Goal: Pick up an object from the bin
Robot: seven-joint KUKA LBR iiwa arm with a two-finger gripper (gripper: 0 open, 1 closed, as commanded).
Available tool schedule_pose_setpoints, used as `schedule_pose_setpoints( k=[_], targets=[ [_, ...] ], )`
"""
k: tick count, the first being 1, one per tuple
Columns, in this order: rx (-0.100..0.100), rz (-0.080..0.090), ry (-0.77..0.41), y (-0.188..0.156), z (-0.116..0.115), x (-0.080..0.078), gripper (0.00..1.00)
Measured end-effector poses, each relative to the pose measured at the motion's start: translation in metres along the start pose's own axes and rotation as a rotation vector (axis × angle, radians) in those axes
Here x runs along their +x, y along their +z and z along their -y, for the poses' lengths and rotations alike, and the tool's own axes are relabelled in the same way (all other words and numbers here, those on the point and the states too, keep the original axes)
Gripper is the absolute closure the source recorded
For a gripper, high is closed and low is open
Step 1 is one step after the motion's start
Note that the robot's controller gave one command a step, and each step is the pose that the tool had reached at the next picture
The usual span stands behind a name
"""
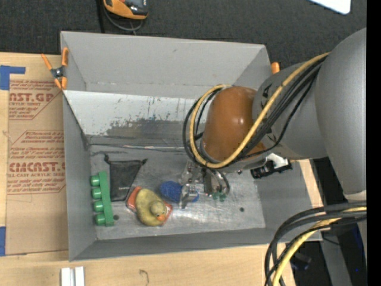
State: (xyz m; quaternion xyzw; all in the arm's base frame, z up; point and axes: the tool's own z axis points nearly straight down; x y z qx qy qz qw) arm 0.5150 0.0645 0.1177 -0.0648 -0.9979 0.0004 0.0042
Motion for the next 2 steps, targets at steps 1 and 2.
schedule_pose_setpoints(
  k=[1,2],
  targets=[
    [-0.001,0.004,-0.001,-0.023,0.0,-0.001,1.0],
    [-0.002,0.007,0.0,-0.043,-0.001,-0.001,1.0]
  ],
)
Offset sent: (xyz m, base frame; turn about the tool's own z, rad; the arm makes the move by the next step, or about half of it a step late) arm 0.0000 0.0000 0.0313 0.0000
